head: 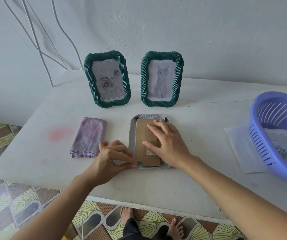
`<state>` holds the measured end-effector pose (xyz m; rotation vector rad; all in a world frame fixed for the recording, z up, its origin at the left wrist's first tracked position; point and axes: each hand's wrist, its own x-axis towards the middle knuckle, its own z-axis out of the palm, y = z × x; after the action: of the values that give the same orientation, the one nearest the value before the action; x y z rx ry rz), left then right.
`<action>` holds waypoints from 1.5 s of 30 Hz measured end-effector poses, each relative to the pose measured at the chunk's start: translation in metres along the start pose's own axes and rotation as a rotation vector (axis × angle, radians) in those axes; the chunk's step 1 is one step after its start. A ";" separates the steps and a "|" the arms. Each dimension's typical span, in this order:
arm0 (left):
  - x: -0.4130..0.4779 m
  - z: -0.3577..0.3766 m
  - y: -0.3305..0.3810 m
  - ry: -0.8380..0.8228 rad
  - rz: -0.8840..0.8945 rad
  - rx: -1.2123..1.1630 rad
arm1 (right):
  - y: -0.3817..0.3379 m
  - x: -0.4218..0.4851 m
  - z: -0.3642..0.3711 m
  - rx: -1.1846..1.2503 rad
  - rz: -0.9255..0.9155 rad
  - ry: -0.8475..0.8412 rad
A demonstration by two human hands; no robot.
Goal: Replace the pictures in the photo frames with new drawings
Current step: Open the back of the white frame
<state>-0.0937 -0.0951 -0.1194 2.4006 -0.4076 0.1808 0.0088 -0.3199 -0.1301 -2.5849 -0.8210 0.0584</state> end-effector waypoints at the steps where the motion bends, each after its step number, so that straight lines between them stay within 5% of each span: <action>1: 0.001 -0.001 0.000 -0.011 0.011 0.003 | 0.000 0.000 0.000 -0.001 0.000 0.000; 9: 0.020 -0.006 0.008 0.031 -0.082 -0.008 | 0.002 0.003 -0.010 0.140 0.013 0.000; 18: 0.046 0.019 0.029 -0.007 -0.011 0.366 | 0.026 0.001 -0.036 0.657 0.153 -0.033; 27: 0.035 0.034 0.021 0.028 -0.010 0.399 | 0.025 -0.071 -0.022 0.224 -0.108 0.173; 45: 0.023 0.037 0.027 -0.010 -0.104 0.377 | 0.029 -0.077 -0.016 0.482 -0.045 0.195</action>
<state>-0.0803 -0.1447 -0.1256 2.7869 -0.2696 0.2147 -0.0359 -0.3904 -0.1340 -2.0821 -0.6922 -0.0087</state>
